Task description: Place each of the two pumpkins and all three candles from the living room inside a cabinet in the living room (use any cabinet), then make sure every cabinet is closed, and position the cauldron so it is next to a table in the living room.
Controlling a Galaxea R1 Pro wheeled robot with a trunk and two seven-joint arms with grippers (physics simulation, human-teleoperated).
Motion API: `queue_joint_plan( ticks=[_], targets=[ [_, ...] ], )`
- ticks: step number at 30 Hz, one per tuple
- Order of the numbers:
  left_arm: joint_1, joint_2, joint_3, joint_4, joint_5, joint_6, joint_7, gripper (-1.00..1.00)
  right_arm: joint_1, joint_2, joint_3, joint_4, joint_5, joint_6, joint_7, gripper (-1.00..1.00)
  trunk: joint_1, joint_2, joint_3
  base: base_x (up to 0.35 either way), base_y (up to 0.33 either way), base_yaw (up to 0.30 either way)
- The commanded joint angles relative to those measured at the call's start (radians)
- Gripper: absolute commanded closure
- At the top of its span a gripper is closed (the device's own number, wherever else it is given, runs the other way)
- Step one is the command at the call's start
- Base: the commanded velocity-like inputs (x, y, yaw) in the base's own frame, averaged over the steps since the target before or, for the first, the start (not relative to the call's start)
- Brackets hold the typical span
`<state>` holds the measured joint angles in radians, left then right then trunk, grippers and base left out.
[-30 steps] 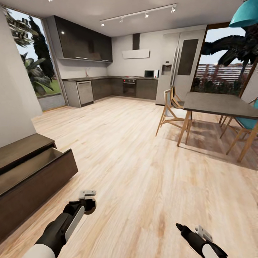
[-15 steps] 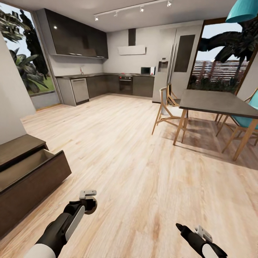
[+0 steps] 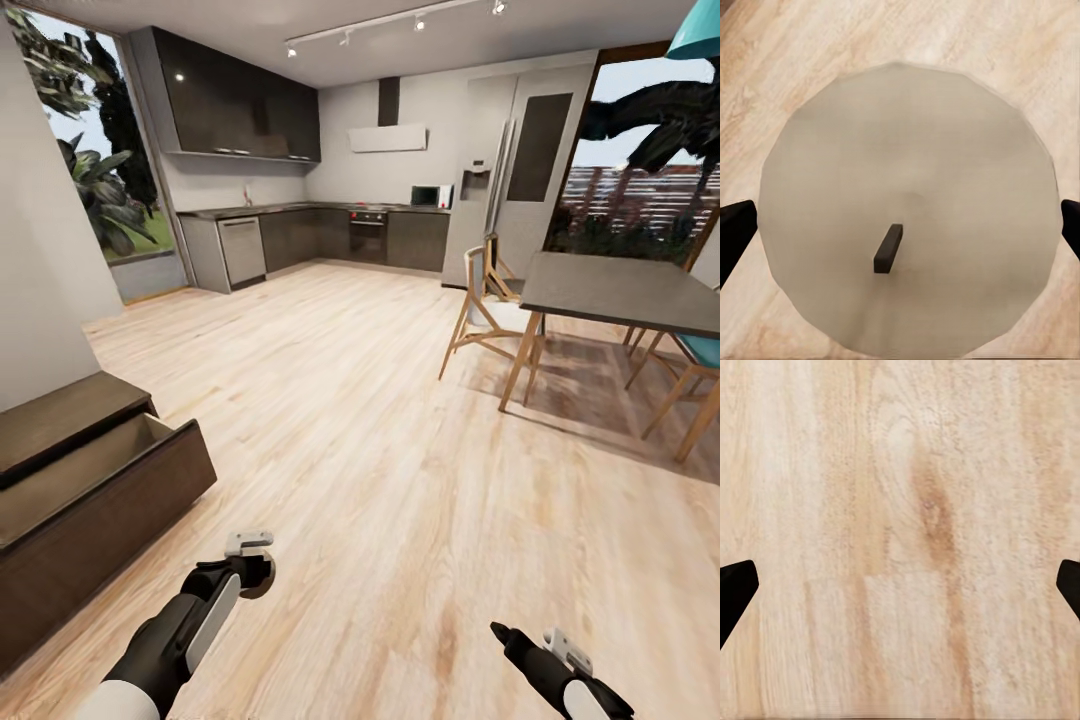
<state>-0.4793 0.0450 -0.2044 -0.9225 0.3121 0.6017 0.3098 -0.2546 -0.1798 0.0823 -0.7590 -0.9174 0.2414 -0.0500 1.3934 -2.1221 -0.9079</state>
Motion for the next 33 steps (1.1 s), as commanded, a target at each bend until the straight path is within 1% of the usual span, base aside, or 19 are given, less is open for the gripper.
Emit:
queue_joint_plan(
  ticks=[1,5,7,9,12,16,33],
  targets=[
    [-0.001,-0.005,-0.004,0.0,0.007,0.003,0.009,1.0,0.0,-0.001,0.004,-0.002,-0.008,0.001,-0.005,-1.0,-0.004,0.007,0.001,0.0,0.0,0.234],
    [-0.001,-0.012,-0.004,0.001,0.007,0.004,0.009,1.0,0.0,-0.001,0.005,-0.002,-0.006,0.0,-0.007,-1.0,-0.019,0.035,0.01,0.0,0.0,0.235],
    [-0.001,-0.012,-0.005,0.004,0.007,0.004,0.009,1.0,0.0,-0.001,0.006,-0.002,0.001,0.0,-0.011,-1.0,-0.027,0.049,0.015,0.0,0.0,0.236],
    [-0.001,-0.013,-0.005,0.006,0.007,0.006,0.009,1.0,0.0,0.0,0.007,-0.002,0.03,0.0,-0.014,-1.0,-0.035,0.063,0.019,0.0,0.0,0.236],
    [-0.001,-0.013,-0.006,0.006,0.006,0.028,0.009,1.0,0.0,0.001,0.007,-0.002,0.066,-0.003,-0.017,-1.0,-0.046,0.084,0.025,0.0,0.0,0.236],
    [-0.001,-0.013,-0.007,0.005,0.006,0.043,0.009,1.0,0.0,0.0,0.006,-0.002,0.084,-0.004,-0.017,-1.0,-0.062,0.112,0.034,0.0,0.0,0.236],
    [-0.001,-0.013,-0.007,0.004,0.016,0.047,0.008,1.0,0.0,0.002,0.008,-0.002,0.09,-0.004,-0.016,-1.0,-0.127,0.231,0.072,0.0,0.0,0.236]
  ],
)
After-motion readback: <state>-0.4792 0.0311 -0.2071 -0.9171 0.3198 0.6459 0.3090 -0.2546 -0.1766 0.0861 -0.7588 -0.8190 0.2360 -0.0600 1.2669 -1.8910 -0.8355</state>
